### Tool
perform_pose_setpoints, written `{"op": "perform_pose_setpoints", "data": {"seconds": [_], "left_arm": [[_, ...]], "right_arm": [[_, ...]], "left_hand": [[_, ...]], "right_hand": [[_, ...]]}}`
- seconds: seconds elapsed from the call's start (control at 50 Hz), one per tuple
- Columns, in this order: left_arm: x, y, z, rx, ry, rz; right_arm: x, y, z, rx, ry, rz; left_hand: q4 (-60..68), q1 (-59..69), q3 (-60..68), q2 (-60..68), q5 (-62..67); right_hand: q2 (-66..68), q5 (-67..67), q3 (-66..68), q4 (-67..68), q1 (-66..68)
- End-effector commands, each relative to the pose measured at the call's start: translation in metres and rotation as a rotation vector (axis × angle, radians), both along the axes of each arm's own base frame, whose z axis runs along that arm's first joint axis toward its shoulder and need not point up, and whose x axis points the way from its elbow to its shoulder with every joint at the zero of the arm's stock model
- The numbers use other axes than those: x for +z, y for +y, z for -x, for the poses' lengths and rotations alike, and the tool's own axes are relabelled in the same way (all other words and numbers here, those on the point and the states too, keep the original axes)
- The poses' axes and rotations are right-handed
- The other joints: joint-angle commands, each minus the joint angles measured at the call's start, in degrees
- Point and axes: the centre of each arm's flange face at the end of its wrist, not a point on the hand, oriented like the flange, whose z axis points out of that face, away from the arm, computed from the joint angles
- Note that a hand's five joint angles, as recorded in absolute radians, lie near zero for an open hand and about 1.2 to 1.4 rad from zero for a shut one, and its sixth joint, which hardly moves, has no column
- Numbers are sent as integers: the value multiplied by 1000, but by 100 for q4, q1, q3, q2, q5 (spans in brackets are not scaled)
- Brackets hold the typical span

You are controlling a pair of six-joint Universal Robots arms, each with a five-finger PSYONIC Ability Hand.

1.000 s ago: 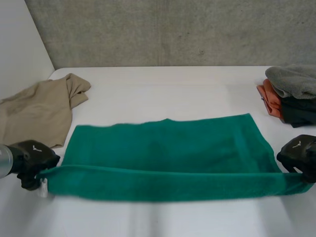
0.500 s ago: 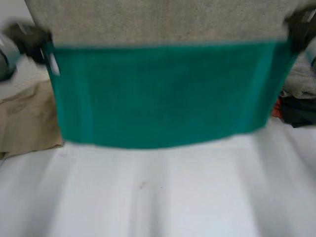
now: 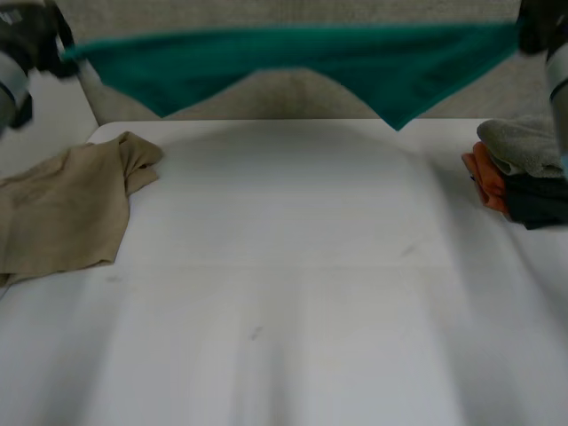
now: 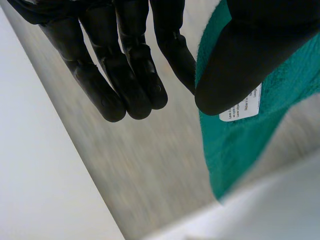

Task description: Fold the laundry.

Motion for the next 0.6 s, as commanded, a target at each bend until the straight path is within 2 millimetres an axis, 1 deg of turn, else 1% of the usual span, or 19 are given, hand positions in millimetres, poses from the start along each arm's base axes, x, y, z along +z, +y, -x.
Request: {"op": "perform_pose_setpoints", "data": {"seconds": [0.02,0.06,0.08,0.1,0.14,0.16,0.22,0.24,0.3,0.32,0.36,0.4,0.44,0.5,0.52,0.58,0.6], "left_arm": [[-92,13,3,-47,-130,-249],[-107,20,3,-65,-160,-295],[-116,28,3,-76,-192,-332],[-120,32,2,-82,-209,-356],[-126,43,-2,-86,-239,-402],[-130,56,-6,-89,-272,-460],[-133,81,-13,-104,-319,-556],[-133,99,-16,-124,-363,-609],[-132,127,-19,-178,-454,-684],[-133,145,-20,-217,-524,-726],[-134,160,-22,-264,-603,-761],[-139,175,-26,-319,-691,-811],[-138,178,-29,-341,-731,-813],[-133,171,-28,-338,-757,-767],[-128,164,-26,-318,-749,-727],[-121,150,-24,-276,-705,-682],[-117,140,-21,-253,-662,-655]], "right_arm": [[-101,9,13,-11,61,-342],[-121,17,18,-15,87,-423],[-127,20,19,-18,98,-450],[-140,30,22,-16,130,-516],[-151,42,24,-9,171,-581],[-157,54,27,-3,222,-631],[-153,75,34,-5,319,-682],[-147,89,42,-12,383,-716],[-141,116,51,-6,502,-800],[-141,137,57,14,592,-886],[-141,156,61,42,675,-968],[-138,170,63,91,771,-1012],[-136,167,62,90,780,-972],[-136,152,55,60,724,-886],[-139,143,51,52,698,-861],[-143,129,47,44,655,-836],[-144,120,44,40,620,-812]], "left_hand": [[1137,1365,1191,1142,1328],[1137,1365,1191,1142,1328],[1137,1365,1191,1142,1328],[1137,1365,1191,1142,1328],[1137,1365,1191,1142,1328],[1137,1365,1191,1142,1328],[1137,1365,1191,1142,1328],[1137,1365,1191,1142,1328],[1137,1365,1191,1142,1328],[1137,1365,1191,1142,1328],[1137,1365,1191,1142,1328],[1137,1365,1191,1142,1328],[1137,1365,1191,1142,1328],[1137,1365,1191,1142,1328],[1137,1365,1191,1142,1328],[1137,1365,1191,1142,1328],[1137,1365,1191,1142,1328]], "right_hand": [[1255,1172,1187,1137,1482],[1255,1172,1187,1137,1482],[1255,1172,1187,1137,1482],[1255,1172,1187,1137,1482],[1255,1172,1187,1137,1482],[1255,1172,1187,1137,1482],[1255,1172,1187,1137,1482],[1255,1172,1187,1137,1482],[1255,1172,1187,1137,1482],[1255,1172,1187,1137,1482],[1255,1172,1187,1137,1482],[1255,1172,1187,1137,1482],[1255,1172,1187,1137,1482],[1255,1172,1187,1137,1482],[1255,1172,1187,1137,1482],[1255,1172,1187,1137,1482],[1255,1172,1187,1137,1482]]}}
